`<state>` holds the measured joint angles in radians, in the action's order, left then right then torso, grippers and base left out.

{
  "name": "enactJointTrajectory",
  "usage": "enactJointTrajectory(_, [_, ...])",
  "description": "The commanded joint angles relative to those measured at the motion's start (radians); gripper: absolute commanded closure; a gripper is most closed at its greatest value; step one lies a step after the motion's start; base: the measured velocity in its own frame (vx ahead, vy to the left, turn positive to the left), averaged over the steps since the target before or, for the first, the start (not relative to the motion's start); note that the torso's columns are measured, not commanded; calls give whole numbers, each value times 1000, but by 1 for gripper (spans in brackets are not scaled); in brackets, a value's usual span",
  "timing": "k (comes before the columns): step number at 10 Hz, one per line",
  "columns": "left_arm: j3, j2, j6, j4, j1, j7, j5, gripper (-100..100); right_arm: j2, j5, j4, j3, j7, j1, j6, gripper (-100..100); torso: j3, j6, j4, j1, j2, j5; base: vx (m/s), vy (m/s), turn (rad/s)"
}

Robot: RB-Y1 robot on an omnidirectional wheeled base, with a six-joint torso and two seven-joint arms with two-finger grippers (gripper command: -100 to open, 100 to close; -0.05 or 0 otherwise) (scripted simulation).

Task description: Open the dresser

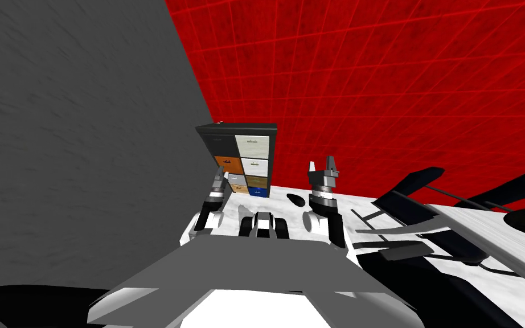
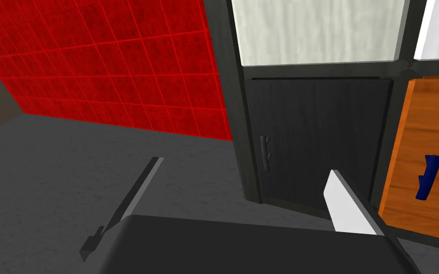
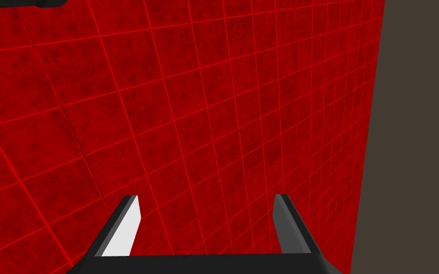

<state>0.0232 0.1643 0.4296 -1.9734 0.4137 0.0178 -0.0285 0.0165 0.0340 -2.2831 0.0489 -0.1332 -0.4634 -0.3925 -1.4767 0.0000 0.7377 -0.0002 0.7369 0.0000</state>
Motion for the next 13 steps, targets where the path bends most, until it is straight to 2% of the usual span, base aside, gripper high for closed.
enactJointTrajectory(1, [1,6,14,65,-17,-3,-1,-100,0,0,0,0,0,0,0,0,0,0,0,0,0,0,84,-87,-22])
enactJointTrajectory(7, [2,3,51,223,-59,-10,-4,-100,0,0,0,0,0,0,0,0,1,0,0,0,1,0,100,-79,-19])
enactJointTrajectory(13, [3,-27,84,366,-96,-16,-7,-100,0,0,0,0,0,0,0,0,0,0,0,0,1,0,82,-68,-17])
